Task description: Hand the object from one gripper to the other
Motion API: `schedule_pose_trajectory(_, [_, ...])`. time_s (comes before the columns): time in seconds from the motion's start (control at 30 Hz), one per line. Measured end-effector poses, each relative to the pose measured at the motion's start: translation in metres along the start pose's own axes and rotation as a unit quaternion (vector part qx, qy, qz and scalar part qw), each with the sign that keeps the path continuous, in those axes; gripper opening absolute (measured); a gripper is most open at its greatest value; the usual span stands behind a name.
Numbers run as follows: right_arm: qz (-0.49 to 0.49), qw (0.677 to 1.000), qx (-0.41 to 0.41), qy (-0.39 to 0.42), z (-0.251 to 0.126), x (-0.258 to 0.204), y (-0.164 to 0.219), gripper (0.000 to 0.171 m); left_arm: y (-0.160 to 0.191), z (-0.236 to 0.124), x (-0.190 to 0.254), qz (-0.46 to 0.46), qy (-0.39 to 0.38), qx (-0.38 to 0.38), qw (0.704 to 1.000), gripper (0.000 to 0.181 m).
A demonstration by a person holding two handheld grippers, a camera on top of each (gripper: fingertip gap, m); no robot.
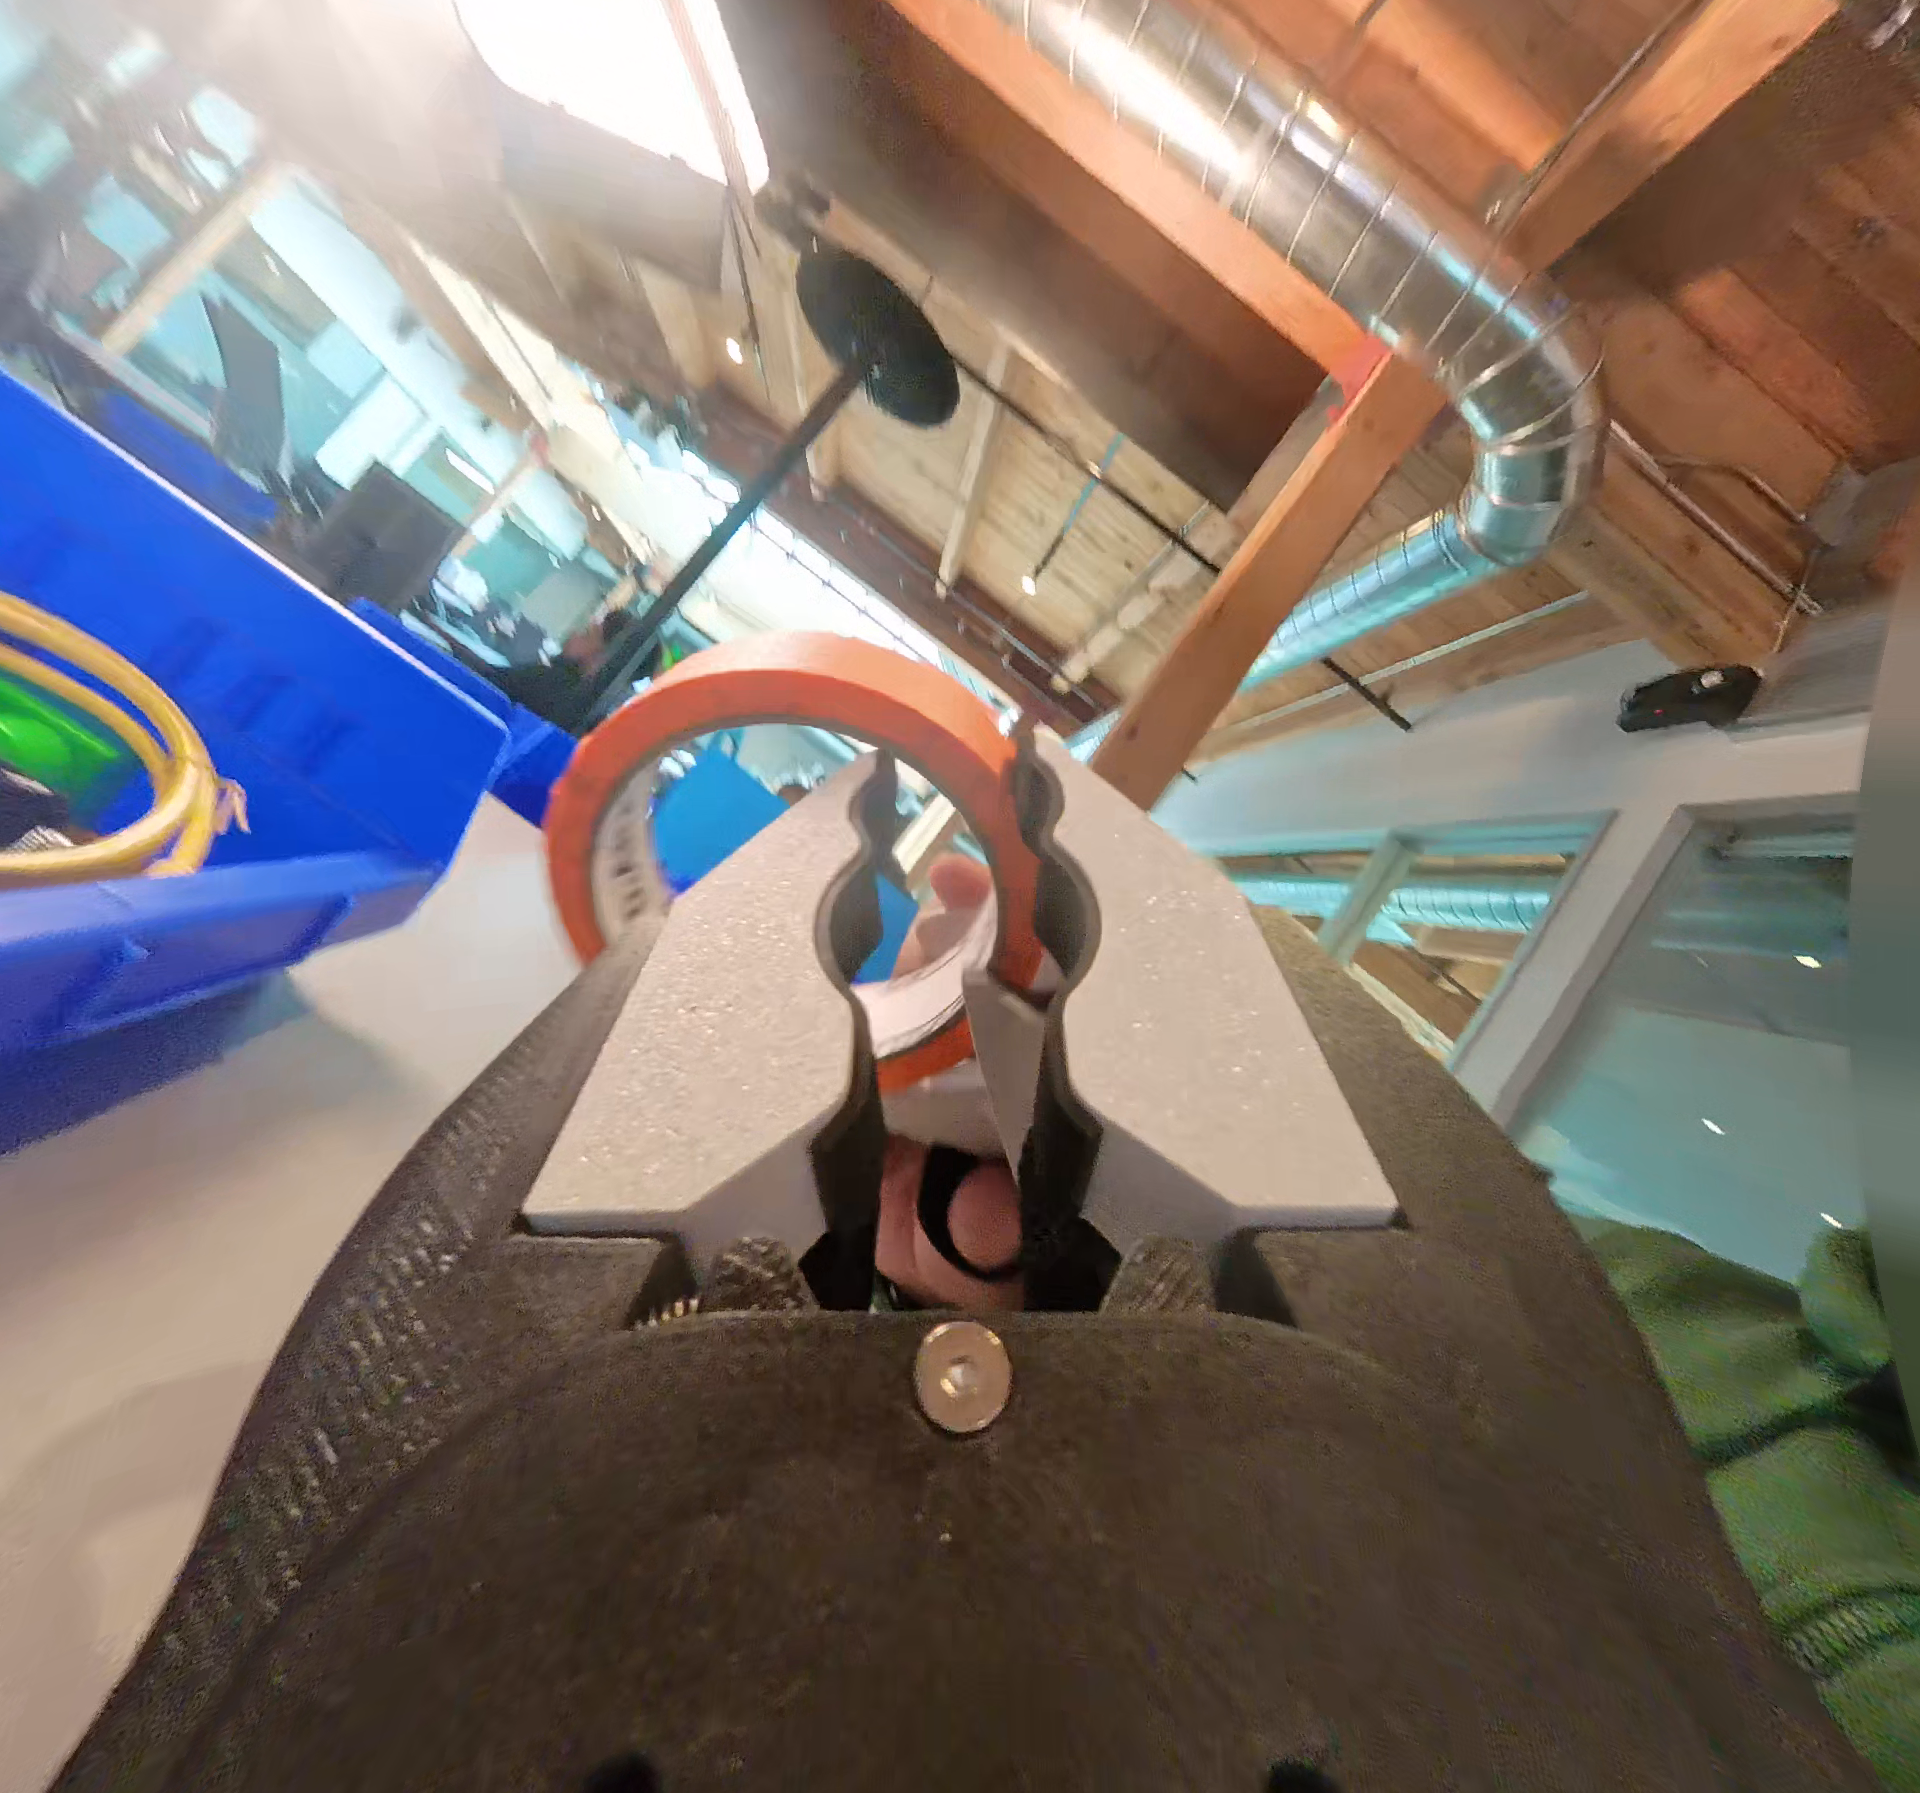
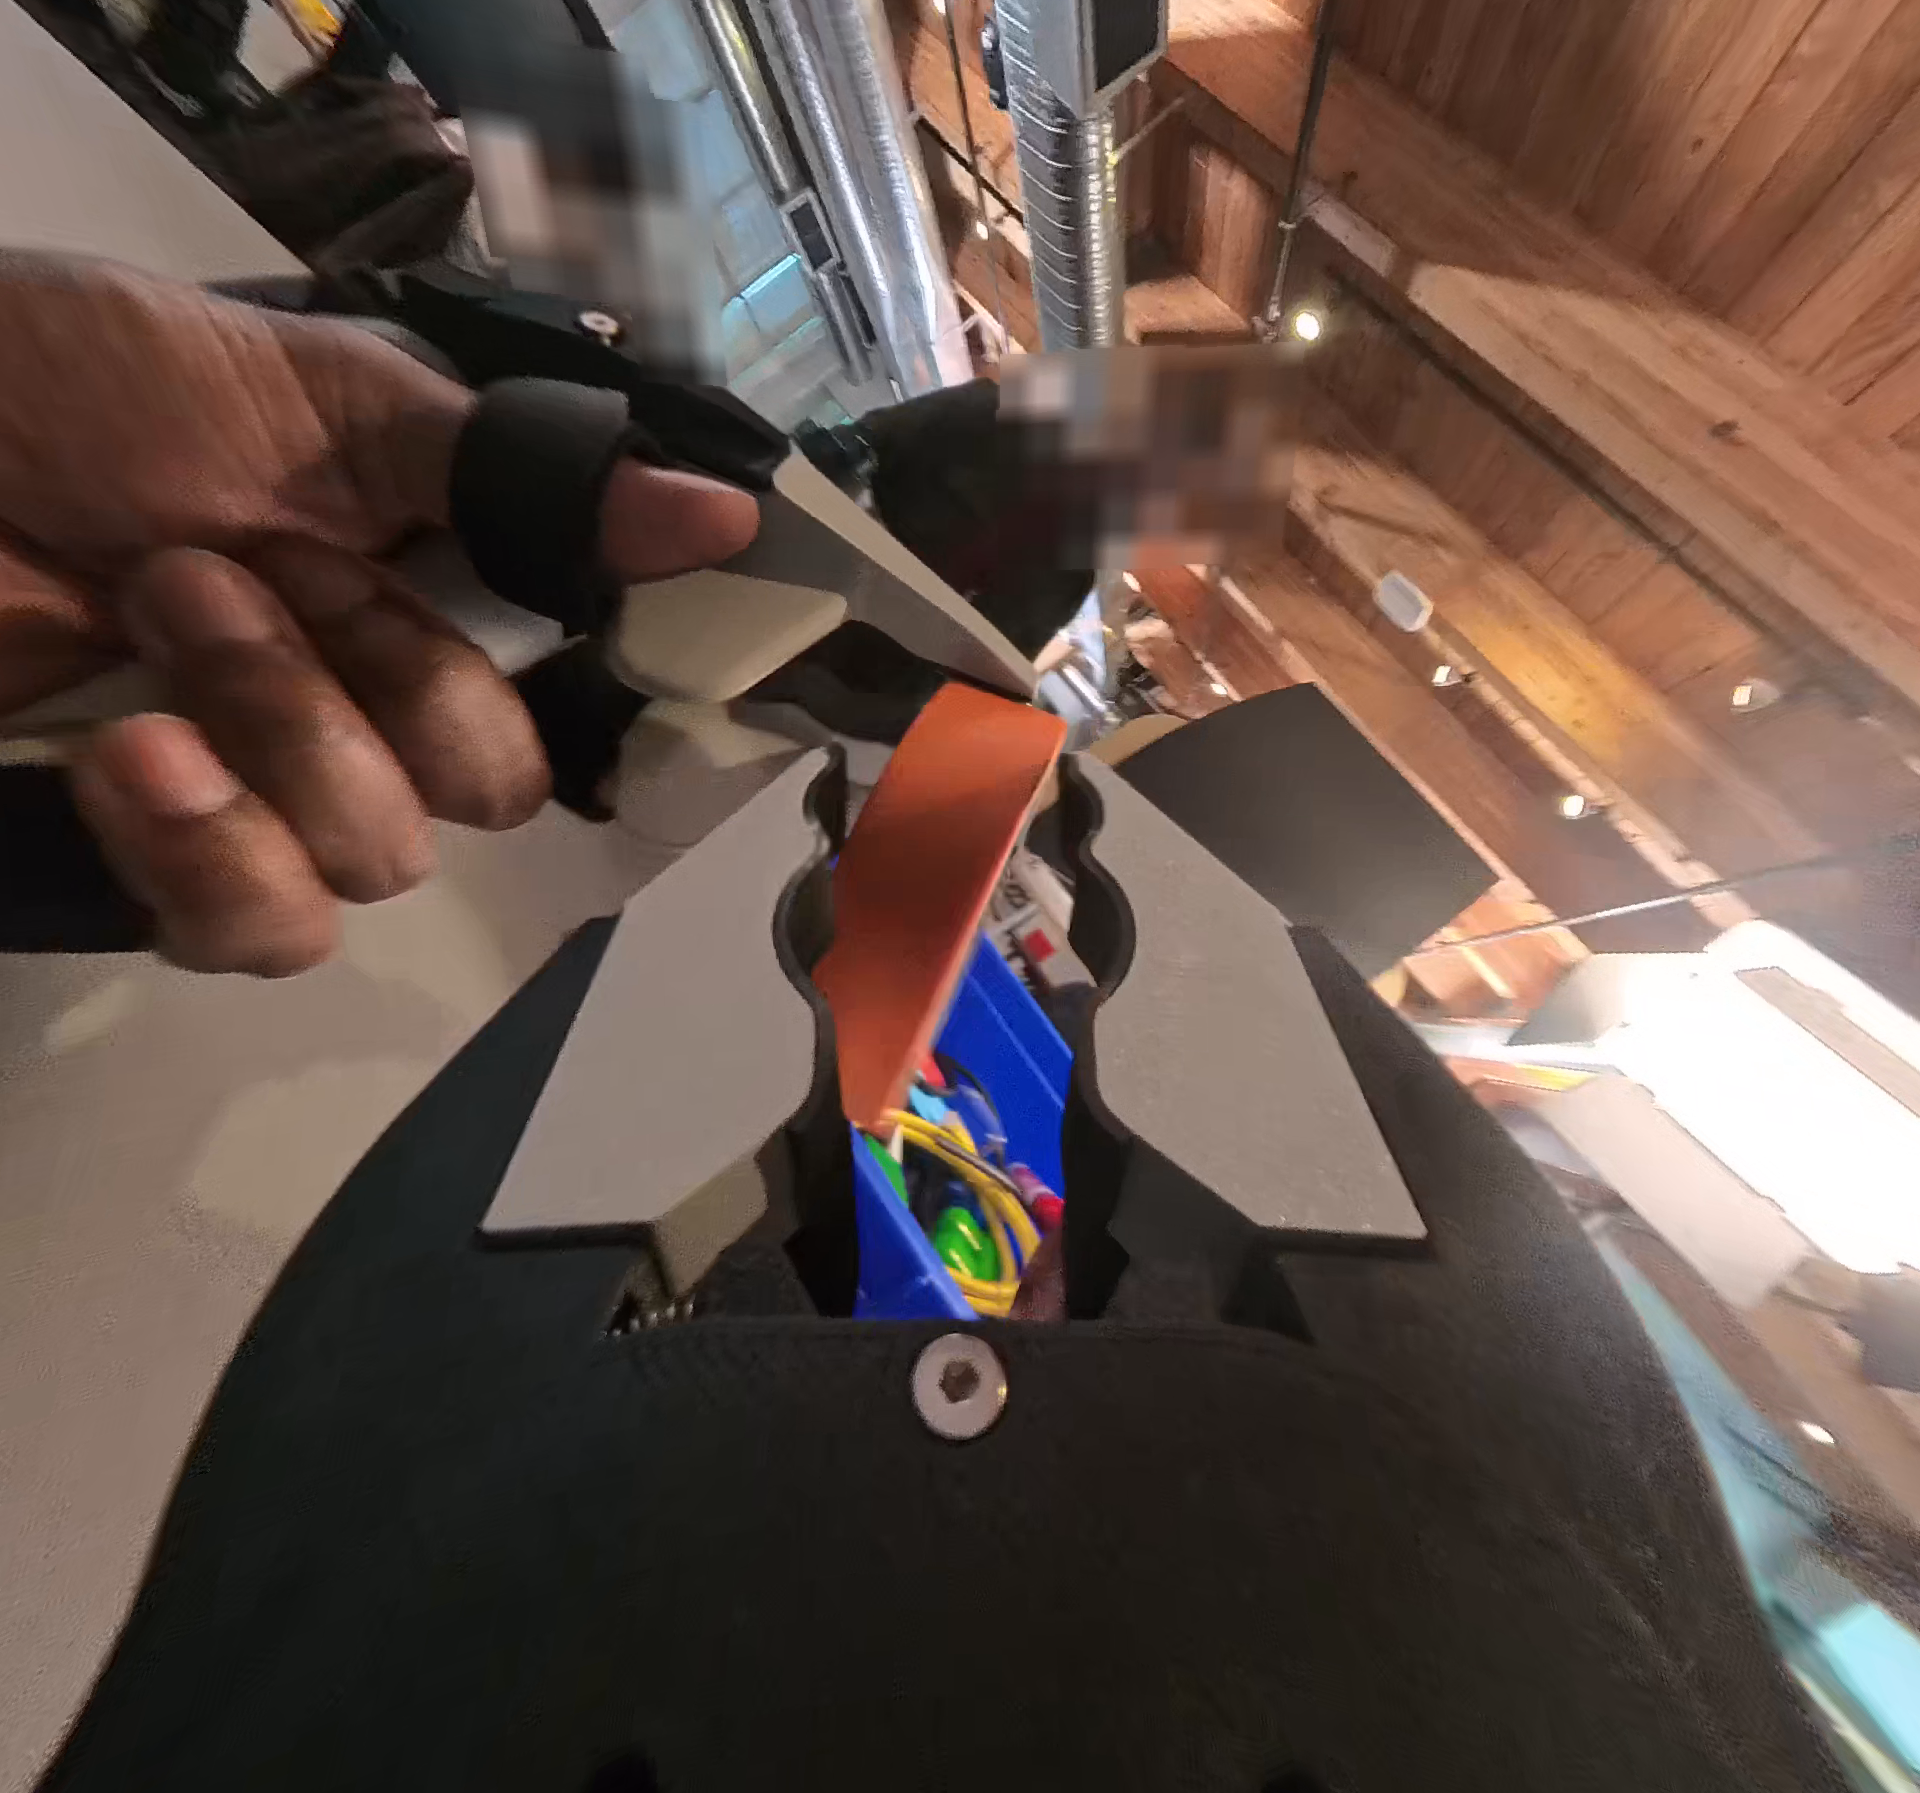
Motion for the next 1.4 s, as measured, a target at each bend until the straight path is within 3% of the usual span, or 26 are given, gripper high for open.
schedule_pose_trajectory(0.17, [0.144, 0.987, 0.033, -0.059, 0.0, 0.009, 0.003, 0.064, -0.016, -0.014, 0.007, 0.098, -0.055, 0.087, 0.99, 0.013])
schedule_pose_trajectory(0.3, [0.349, 0.924, 0.105, -0.114, -0.009, 0.031, 0.014, 0.069, -0.007, -0.007, 0.024, 0.277, -0.129, 0.077, 0.949, 0.011])
schedule_pose_trajectory(0.4, [0.484, 0.848, 0.176, -0.124, -0.02, 0.051, 0.028, 0.063, 0.008, 0.004, 0.033, 0.438, -0.192, 0.046, 0.877, 0.012])
schedule_pose_trajectory(0.5, [0.559, 0.796, 0.181, -0.148, -0.022, 0.057, 0.043, 0.064, 0.028, 0.017, 0.035, 0.582, -0.232, 0.006, 0.779, 0.011])
schedule_pose_trajectory(0.63, [0.577, 0.792, 0.128, -0.154, -0.015, 0.051, 0.051, 0.06, 0.058, 0.03, 0.029, 0.71, -0.223, -0.066, 0.664, 0.012])
schedule_pose_trajectory(0.7, [0.562, 0.811, 0.074, -0.147, -0.01, 0.044, 0.056, 0.044, 0.069, 0.033, 0.028, 0.741, -0.202, -0.089, 0.635, 0.012])
schedule_pose_trajectory(0.73, [0.55, 0.821, 0.062, -0.14, -0.01, 0.043, 0.057, 0.028, 0.071, 0.033, 0.027, 0.747, -0.204, -0.095, 0.625, 0.012])
schedule_pose_trajectory(0.77, [0.54, 0.829, 0.06, -0.132, -0.01, 0.043, 0.057, 0.026, 0.071, 0.033, 0.026, 0.75, -0.209, -0.094, 0.621, 0.012])
schedule_pose_trajectory(0.87, [0.484, 0.87, 0.061, -0.075, -0.015, 0.05, 0.051, 0.026, 0.066, 0.032, 0.029, 0.714, -0.201, -0.077, 0.667, 0.016])
schedule_pose_trajectory(1.0, [0.344, 0.938, 0.007, 0.041, -0.022, 0.056, 0.046, 0.025, 0.043, 0.024, 0.028, 0.585, -0.21, -0.056, 0.781, 0.025])
schedule_pose_trajectory(1.13, [0.184, 0.979, -0.034, 0.081, -0.017, 0.044, 0.031, 0.026, 0.024, 0.016, 0.023, 0.348, -0.134, -0.057, 0.926, 0.035])
schedule_pose_trajectory(1.2, [0.114, 0.989, -0.059, 0.072, -0.01, 0.034, 0.027, 0.026, 0.018, 0.013, 0.021, 0.203, -0.057, -0.068, 0.975, 0.048])
schedule_pose_trajectory(1.3, [0.02, 0.995, -0.087, 0.047, -0.001, 0.017, 0.023, 0.026, 0.008, 0.006, 0.02, 0.078, 0.021, -0.041, 0.996, 0.049])
schedule_pose_trajectory(1.4, [-0.053, 0.995, -0.077, 0.03, 0.003, 0.005, 0.016, 0.027, 0.006, 0.005, 0.013, 0.075, -0.01, -0.034, 0.997, 0.048])
Point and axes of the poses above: each gripper's, where its closed fingertips meet, z out along the fingers, y out of its underside, x = y × z across the jaws, the point moved 9 cm from there along -z, back along the fingers, and after that the axes turned 13 degrees about -y, right-handed, at the moved point
